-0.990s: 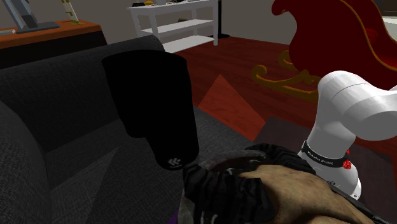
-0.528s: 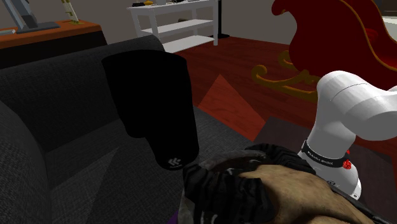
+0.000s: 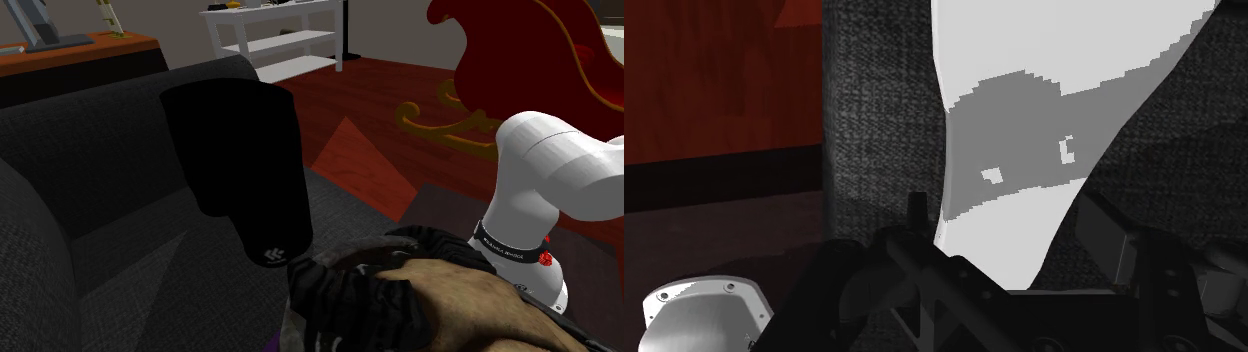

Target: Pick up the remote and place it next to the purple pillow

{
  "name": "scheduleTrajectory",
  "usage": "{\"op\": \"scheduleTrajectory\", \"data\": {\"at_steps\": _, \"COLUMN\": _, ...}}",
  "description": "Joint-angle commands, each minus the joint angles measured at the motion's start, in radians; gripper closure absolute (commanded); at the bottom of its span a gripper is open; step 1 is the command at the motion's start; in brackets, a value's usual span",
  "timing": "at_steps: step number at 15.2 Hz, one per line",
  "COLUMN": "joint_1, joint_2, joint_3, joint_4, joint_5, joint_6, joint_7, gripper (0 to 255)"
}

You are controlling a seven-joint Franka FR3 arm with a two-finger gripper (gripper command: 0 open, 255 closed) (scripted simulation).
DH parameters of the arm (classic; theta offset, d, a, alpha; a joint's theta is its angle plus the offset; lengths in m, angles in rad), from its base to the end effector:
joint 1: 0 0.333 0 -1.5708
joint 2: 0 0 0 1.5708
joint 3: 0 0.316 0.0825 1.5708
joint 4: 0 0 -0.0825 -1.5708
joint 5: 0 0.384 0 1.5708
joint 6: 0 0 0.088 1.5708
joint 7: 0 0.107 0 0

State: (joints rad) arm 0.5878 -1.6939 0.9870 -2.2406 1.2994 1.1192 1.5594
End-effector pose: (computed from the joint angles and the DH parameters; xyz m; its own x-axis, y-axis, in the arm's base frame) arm -0.3333 0.3028 0.4535 0.9945 -0.1041 -0.0116 -0.1047 -0.9914 -0.0780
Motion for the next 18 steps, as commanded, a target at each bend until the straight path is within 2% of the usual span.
{"op": "scheduleTrajectory", "data": {"at_steps": 1, "joint_1": 0.011, "joint_2": -0.017, "joint_3": 0.020, "joint_4": -0.019, "joint_5": 0.019, "joint_6": 0.010, "joint_7": 0.001, "gripper": 255}}
{"op": "scheduleTrajectory", "data": {"at_steps": 11, "joint_1": 0.069, "joint_2": -0.090, "joint_3": 0.127, "joint_4": -0.101, "joint_5": 0.116, "joint_6": 0.056, "joint_7": 0.016, "gripper": 255}}
{"op": "scheduleTrajectory", "data": {"at_steps": 16, "joint_1": 0.110, "joint_2": -0.090, "joint_3": 0.194, "joint_4": -0.133, "joint_5": 0.150, "joint_6": 0.107, "joint_7": 0.029, "gripper": 255}}
{"op": "scheduleTrajectory", "data": {"at_steps": 18, "joint_1": 0.110, "joint_2": -0.090, "joint_3": 0.194, "joint_4": -0.133, "joint_5": 0.150, "joint_6": 0.107, "joint_7": 0.029, "gripper": 255}}
